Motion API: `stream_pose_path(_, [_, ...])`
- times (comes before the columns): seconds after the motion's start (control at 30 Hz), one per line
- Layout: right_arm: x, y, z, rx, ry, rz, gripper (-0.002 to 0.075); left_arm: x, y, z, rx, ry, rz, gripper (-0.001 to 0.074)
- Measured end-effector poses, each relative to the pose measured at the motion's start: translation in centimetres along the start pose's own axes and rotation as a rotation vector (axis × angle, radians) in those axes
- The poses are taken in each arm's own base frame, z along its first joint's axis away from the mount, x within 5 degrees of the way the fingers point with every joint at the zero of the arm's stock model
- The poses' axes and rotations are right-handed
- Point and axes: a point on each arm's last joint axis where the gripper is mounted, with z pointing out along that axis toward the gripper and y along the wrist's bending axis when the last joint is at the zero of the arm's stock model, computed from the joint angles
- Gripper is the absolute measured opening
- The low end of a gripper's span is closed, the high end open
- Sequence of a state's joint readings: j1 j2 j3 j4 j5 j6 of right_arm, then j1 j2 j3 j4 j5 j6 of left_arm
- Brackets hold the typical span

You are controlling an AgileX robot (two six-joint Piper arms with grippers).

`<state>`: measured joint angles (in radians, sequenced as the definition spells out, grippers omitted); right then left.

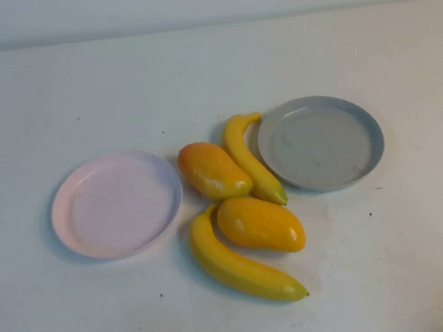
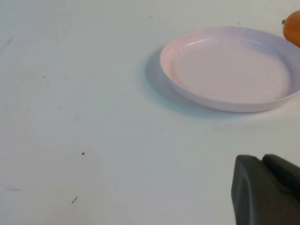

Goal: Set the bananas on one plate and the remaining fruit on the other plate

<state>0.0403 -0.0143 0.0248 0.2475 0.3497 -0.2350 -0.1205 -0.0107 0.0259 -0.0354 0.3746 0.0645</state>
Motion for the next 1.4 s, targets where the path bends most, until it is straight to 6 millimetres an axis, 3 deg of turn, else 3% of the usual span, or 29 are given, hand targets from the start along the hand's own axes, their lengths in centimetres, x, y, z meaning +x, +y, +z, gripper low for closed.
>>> stream_pose_path(1.23, [0.0,0.0,0.0,0.0,0.0,0.0,-0.0017,0.0,0.0,0.0,0.0,0.0,0.0,0.0001])
stream_pose_path(1.4, [0.0,0.0,0.0,0.0,0.0,0.0,-0.0017,-0.34,-0.27,-0.01,0.031,-0.036,-0.09,0.0001])
